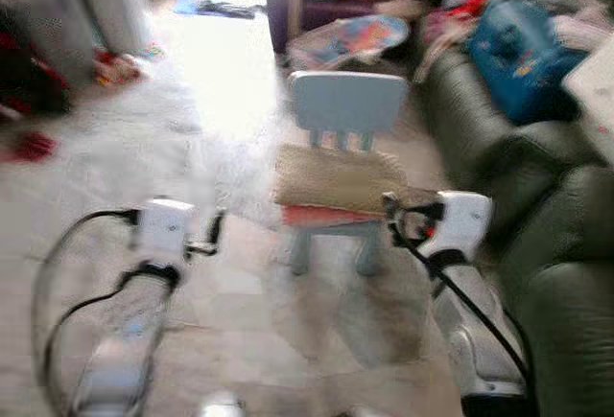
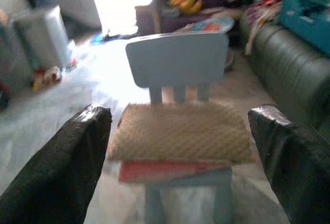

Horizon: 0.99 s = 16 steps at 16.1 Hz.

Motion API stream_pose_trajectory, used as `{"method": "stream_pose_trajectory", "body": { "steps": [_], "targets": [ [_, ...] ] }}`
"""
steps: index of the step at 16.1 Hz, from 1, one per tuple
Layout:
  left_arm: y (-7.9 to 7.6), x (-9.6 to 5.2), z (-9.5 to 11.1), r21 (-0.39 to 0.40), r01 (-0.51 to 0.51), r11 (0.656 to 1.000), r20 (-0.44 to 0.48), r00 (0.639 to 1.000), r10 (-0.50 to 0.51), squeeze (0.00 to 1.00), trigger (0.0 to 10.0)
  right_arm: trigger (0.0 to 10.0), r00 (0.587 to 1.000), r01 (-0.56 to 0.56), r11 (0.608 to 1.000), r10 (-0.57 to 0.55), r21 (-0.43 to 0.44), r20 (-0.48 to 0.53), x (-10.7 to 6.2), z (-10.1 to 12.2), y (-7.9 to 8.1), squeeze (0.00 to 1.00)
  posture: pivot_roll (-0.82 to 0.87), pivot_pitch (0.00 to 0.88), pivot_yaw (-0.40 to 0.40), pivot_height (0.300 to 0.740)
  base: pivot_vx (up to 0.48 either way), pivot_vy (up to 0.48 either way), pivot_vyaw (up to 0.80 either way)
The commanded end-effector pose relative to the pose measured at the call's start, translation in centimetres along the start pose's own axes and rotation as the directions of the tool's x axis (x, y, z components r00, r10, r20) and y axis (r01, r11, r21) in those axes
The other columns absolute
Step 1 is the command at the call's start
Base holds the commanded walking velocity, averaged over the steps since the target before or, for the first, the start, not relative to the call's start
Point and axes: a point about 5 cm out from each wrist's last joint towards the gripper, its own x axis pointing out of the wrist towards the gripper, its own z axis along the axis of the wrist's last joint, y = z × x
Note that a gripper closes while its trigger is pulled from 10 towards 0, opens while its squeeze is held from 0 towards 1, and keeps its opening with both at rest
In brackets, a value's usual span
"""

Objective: Move the pillow to the sofa

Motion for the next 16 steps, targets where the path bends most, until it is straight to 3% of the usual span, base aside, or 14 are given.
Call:
{"method": "stream_pose_trajectory", "body": {
  "steps": [1,4,10,13,16],
  "targets": [
    [-1.2,0.6,-0.4,0.001,0.062,0.998,-0.01,0.998,-0.062,0.0,10.0,10.0,0.999,0.039,0.999,-0.039,-0.001,0.036,-0.1,0.1,-0.4,0.0,0.01,0.0,-0.021,0.74,0.0,0.0,0.0],
    [-0.9,0.4,-0.4,0.018,0.028,0.999,-0.016,0.999,-0.028,0.0,10.0,10.0,0.998,0.022,1.0,-0.021,-0.018,0.054,0.3,0.6,-0.3,0.0,0.01,0.0,-0.031,0.74,0.0,0.0,0.0],
    [-1.6,0.2,-1.3,0.111,0.11,0.988,-0.034,0.994,-0.107,0.0,10.0,10.0,0.997,0.043,0.999,-0.045,0.025,0.069,-0.6,0.2,-0.9,0.0,-0.03,0.0,0.043,0.74,0.0,0.0,0.0],
    [-0.4,0.0,-2.9,0.082,0.1,0.992,-0.109,0.99,-0.091,0.0,10.0,10.0,0.996,0.065,0.998,-0.065,0.015,0.054,-1.3,-0.2,-1.7,0.0,-0.04,0.0,0.06,0.74,0.0,0.0,0.0],
    [-0.1,0.3,-2.6,0.08,0.08,0.994,-0.089,0.993,-0.073,0.0,10.0,10.0,0.997,0.055,0.998,-0.055,0.0,0.048,-1.2,-0.2,-1.9,0.0,-0.04,0.0,0.041,0.74,0.0,0.0,0.0]
  ]
}}
